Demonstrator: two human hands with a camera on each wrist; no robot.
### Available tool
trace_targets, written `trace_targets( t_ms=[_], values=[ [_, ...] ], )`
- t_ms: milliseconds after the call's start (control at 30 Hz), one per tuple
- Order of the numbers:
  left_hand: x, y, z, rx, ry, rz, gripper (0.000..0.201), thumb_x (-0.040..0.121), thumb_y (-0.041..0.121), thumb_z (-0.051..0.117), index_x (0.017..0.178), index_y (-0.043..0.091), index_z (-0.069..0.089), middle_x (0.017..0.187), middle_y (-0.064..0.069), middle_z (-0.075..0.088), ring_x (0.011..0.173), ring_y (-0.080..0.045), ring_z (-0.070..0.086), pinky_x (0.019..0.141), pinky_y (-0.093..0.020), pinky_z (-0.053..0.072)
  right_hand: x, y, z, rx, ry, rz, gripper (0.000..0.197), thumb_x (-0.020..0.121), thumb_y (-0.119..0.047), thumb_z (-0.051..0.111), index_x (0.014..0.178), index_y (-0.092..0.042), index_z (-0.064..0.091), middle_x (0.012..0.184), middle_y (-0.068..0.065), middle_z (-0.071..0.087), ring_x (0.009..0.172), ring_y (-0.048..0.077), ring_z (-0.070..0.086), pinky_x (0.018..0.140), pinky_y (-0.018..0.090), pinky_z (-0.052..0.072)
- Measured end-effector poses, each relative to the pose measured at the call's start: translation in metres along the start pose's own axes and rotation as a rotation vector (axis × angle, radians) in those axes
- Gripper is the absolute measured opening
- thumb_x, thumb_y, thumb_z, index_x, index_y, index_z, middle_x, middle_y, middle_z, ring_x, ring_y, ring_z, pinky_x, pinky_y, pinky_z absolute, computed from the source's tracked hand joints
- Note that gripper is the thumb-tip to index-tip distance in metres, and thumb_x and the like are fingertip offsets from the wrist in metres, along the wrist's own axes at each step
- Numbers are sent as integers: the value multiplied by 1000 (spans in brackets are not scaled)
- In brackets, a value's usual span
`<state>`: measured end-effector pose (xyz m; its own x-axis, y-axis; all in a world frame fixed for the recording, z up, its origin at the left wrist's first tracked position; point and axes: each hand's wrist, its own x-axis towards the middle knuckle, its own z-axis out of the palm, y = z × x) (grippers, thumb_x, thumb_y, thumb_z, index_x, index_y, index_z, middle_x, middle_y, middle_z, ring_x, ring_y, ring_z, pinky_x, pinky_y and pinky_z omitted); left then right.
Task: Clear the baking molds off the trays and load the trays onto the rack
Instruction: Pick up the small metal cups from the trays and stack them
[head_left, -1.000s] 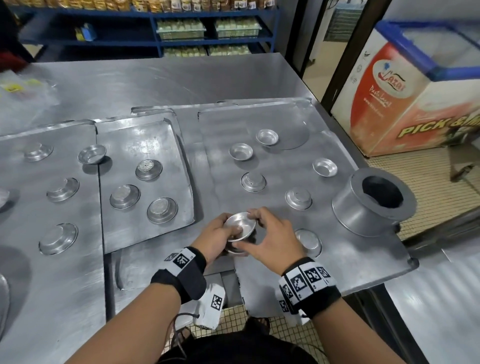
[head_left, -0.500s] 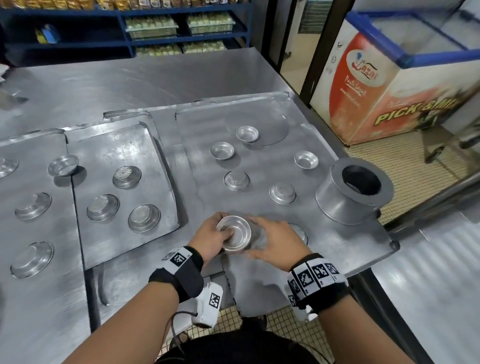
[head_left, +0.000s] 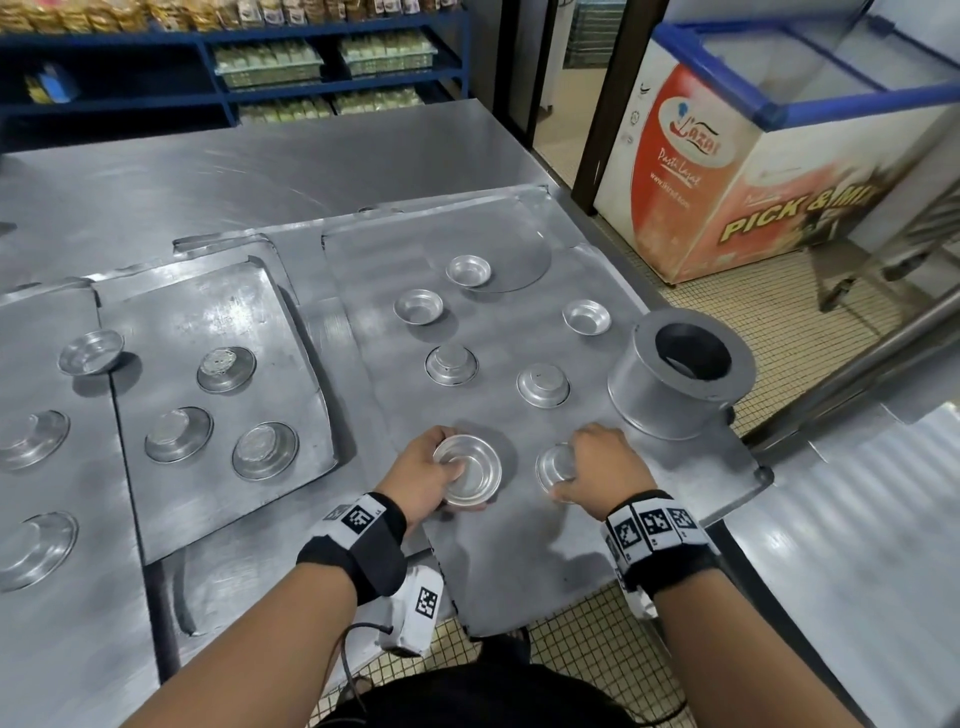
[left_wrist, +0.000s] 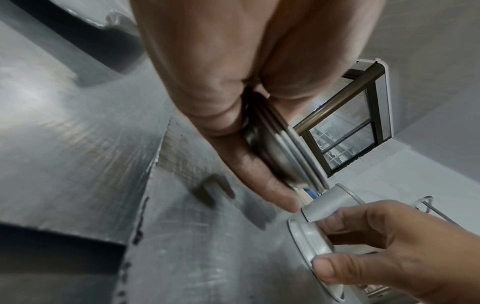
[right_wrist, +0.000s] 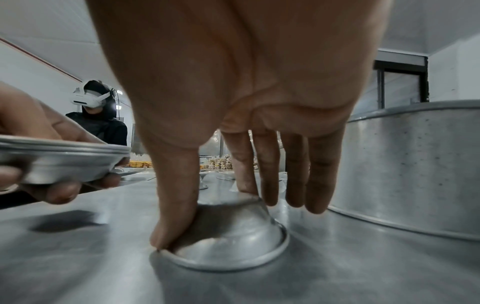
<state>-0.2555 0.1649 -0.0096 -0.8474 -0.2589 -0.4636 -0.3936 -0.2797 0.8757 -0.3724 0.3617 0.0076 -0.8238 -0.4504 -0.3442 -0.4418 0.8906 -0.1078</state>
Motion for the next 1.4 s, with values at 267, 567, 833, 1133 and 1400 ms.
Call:
trace_targets(
  t_ms=[267, 567, 833, 1133, 1400],
  values=[
    [1, -1, 4, 74, 4, 14, 25, 91, -13, 47, 106, 5, 57, 98, -25, 61, 86, -53, 65, 70, -72, 51, -1, -2, 11, 110, 91, -31, 47, 74, -29, 68, 116, -13, 53, 114, 6, 58, 107, 30, 55, 89, 32, 44],
    [2, -5, 6, 103, 9, -12, 27, 81, 0, 56, 103, 13, 62, 108, -33, 63, 90, -56, 65, 73, -71, 52, -12, -3, 10, 121, 107, 9, 58, 75, -41, 69, 120, -8, 51, 120, 9, 49, 112, 31, 47, 97, 36, 44],
    [1, 1, 9, 88, 12, -31, 22, 87, -8, 53, 104, 5, 59, 94, -27, 63, 71, -36, 72, 60, -50, 60, -20, -10, 2, 325, 273, -106, 64, 71, -33, 77, 125, -15, 49, 120, 6, 50, 108, 27, 55, 94, 33, 47],
    [-2, 7, 15, -99, 7, -178, 43, 96, 43, 59, 116, 5, 60, 120, -28, 62, 95, -52, 66, 70, -57, 58, -32, -34, -4, 735, 540, -353, 65, 63, -39, 86, 117, -21, 56, 113, -3, 46, 98, 11, 57, 92, 32, 53],
    [-10, 14, 11, -127, 5, -172, 42, 93, 32, 66, 119, 0, 57, 103, -19, 69, 79, -33, 71, 76, -58, 58, -33, -46, 7, 804, 400, -454, 61, 64, -36, 88, 112, -25, 52, 112, -11, 60, 101, 8, 63, 90, 30, 55]
  ],
)
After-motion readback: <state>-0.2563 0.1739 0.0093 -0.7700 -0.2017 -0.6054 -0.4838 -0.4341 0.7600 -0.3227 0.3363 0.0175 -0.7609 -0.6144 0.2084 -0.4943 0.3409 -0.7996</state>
